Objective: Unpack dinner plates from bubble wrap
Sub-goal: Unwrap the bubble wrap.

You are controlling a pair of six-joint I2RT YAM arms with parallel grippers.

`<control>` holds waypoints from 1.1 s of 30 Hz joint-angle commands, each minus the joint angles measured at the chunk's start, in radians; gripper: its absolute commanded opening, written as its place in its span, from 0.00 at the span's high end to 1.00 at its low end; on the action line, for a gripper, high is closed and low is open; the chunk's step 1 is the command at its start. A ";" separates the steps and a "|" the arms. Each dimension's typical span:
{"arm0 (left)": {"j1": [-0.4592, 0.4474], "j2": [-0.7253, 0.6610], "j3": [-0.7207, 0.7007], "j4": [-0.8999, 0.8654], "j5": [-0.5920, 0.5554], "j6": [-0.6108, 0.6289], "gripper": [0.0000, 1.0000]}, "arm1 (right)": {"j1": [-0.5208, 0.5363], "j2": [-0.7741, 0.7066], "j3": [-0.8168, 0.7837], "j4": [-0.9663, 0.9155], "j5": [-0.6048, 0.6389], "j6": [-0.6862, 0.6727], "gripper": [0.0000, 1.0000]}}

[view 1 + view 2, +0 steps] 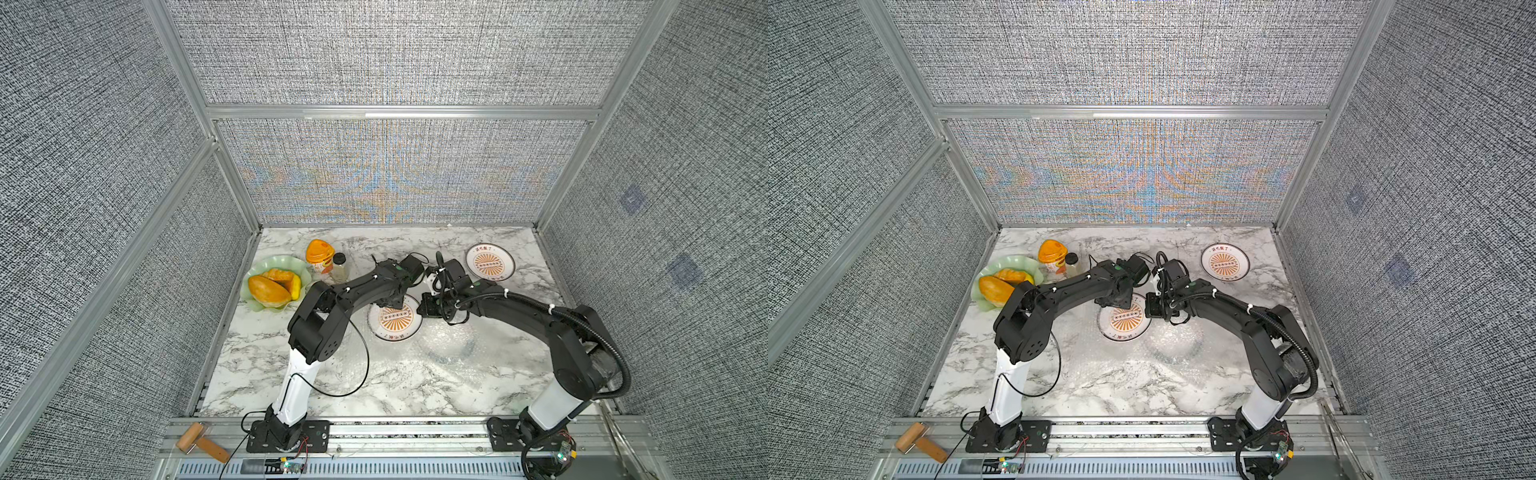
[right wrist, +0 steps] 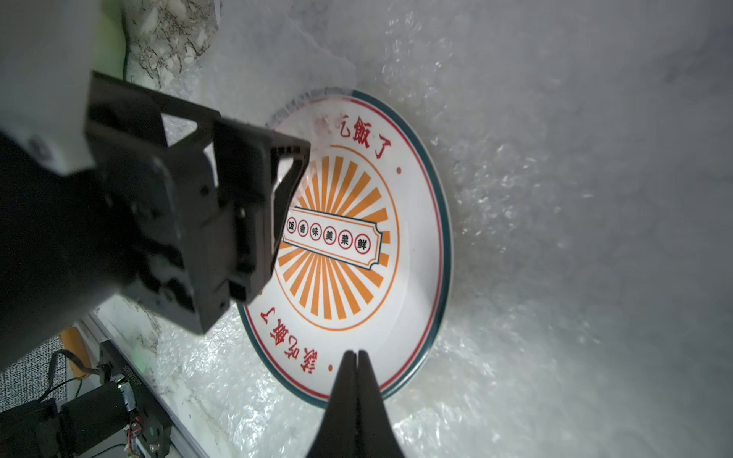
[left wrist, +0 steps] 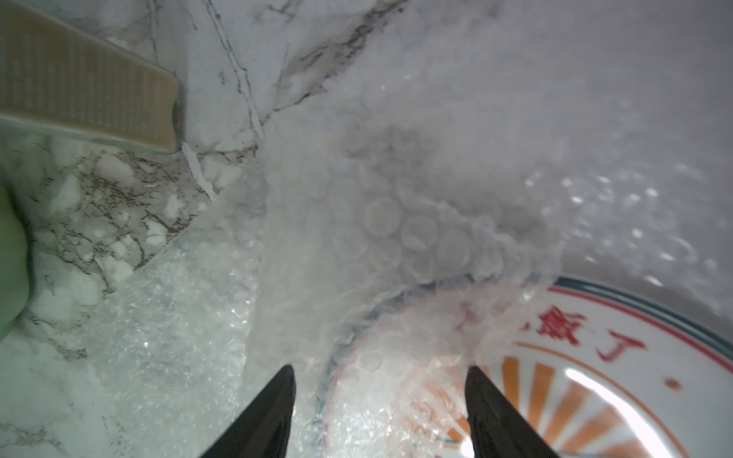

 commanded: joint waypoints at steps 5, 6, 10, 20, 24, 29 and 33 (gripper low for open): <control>0.042 0.032 0.010 -0.063 -0.100 -0.019 0.33 | 0.006 0.002 0.011 0.046 -0.046 0.037 1.00; 0.051 0.022 0.004 -0.068 -0.111 -0.026 0.33 | 0.006 0.000 0.012 0.046 -0.047 0.038 1.00; 0.091 -0.042 -0.061 -0.062 -0.145 -0.039 0.33 | 0.009 0.006 0.020 0.040 -0.055 0.032 1.00; 0.191 -0.142 -0.234 -0.029 -0.161 -0.062 0.34 | 0.010 0.027 0.022 0.044 -0.067 0.030 1.00; 0.243 -0.214 -0.314 -0.015 -0.154 -0.088 0.34 | 0.010 0.025 0.020 0.041 -0.069 0.026 1.00; 0.298 -0.303 -0.398 0.029 -0.109 -0.084 0.34 | 0.008 0.028 0.026 0.022 -0.052 0.015 0.99; 0.352 -0.327 -0.400 0.028 -0.068 -0.070 0.34 | 0.007 0.038 0.037 0.010 -0.046 0.005 0.98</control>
